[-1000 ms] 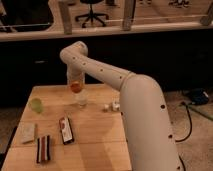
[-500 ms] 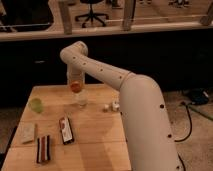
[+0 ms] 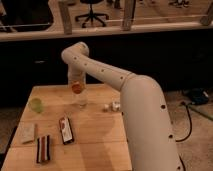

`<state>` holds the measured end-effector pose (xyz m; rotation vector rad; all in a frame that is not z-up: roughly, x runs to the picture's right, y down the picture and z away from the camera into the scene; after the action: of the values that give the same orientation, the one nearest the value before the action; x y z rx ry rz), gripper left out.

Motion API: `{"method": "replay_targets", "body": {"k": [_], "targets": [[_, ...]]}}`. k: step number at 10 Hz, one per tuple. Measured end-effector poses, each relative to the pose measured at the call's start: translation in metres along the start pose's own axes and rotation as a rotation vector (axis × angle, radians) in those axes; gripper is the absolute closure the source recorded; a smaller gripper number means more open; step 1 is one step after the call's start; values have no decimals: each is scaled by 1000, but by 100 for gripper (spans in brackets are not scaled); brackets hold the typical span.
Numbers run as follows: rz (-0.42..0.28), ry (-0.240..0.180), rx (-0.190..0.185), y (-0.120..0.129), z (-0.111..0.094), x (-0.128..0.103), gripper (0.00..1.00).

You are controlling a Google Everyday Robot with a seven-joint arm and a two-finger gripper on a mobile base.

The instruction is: Place apple in paper cup

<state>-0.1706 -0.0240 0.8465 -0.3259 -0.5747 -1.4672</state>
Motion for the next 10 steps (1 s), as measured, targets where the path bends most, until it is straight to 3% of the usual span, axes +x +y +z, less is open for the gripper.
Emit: {"method": "replay_targets", "body": {"k": [10], "targets": [[14,-14,19,6,3,-3,20]]}}
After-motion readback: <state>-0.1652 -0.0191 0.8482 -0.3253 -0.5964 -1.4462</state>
